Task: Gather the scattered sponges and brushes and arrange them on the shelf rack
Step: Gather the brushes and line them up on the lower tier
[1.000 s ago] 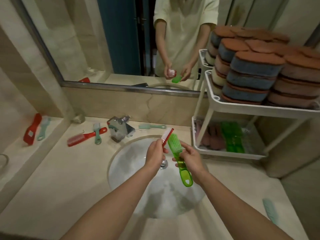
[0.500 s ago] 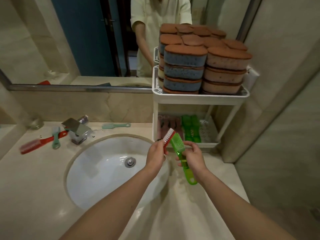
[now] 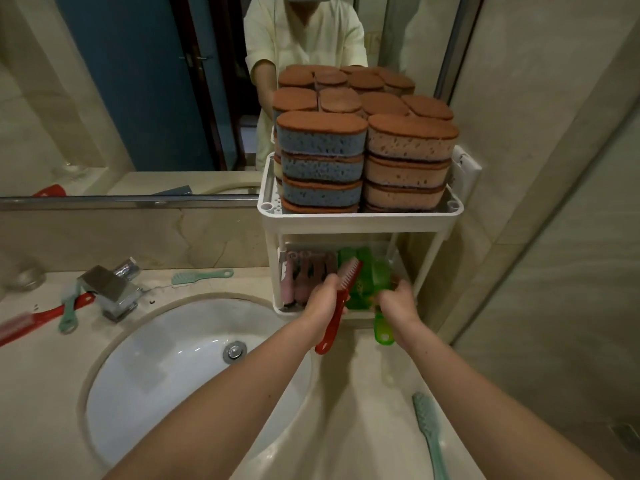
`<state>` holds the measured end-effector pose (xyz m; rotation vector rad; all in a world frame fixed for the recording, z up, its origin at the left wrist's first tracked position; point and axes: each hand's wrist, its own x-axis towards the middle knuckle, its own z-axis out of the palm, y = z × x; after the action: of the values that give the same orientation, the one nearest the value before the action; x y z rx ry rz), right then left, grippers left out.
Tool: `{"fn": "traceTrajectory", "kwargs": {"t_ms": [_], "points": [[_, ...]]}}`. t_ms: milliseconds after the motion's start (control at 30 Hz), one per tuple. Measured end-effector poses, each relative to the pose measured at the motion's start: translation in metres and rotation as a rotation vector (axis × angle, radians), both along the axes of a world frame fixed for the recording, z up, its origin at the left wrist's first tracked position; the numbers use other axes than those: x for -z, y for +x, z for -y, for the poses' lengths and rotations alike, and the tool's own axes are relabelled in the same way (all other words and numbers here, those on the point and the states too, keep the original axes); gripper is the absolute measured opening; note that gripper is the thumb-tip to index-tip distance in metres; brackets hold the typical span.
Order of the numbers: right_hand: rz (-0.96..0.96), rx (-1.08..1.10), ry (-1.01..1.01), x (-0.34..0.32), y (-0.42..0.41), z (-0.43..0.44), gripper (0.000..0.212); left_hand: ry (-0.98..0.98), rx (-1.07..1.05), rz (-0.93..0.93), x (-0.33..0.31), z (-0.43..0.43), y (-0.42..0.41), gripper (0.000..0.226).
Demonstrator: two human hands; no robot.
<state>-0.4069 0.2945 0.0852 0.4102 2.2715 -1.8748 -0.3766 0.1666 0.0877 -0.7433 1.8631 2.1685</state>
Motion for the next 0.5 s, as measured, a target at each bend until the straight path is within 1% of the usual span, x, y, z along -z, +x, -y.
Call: {"fn": "traceTrajectory", "kwargs": {"t_ms": [133,200,267,400,500], "points": [[-0.01,-0.047,0.074,0.003,-0.033,-0.002,0.044,0.006,-0.008,0.044,0.003,-0.007,-0.025,0.041],[0.005,-0.082,0.148,0.008,-0.046,-0.004,0.038,0.006,-0.012,0.079,0.007,-0.01,-0.036,0.038],[-0.019,-0.133,0.219,0.014,-0.059,-0.005,0.031,0.017,-0.017,0.079,0.013,-0.013,-0.046,0.035],[-0.022,-0.203,0.444,0.019,-0.087,-0.001,0.034,0.049,-0.048,0.068,0.021,-0.013,-0.06,0.034],[0.004,-0.253,0.555,0.023,-0.1,0.001,0.038,0.019,-0.088,0.088,0.022,-0.01,-0.069,0.039]]}}
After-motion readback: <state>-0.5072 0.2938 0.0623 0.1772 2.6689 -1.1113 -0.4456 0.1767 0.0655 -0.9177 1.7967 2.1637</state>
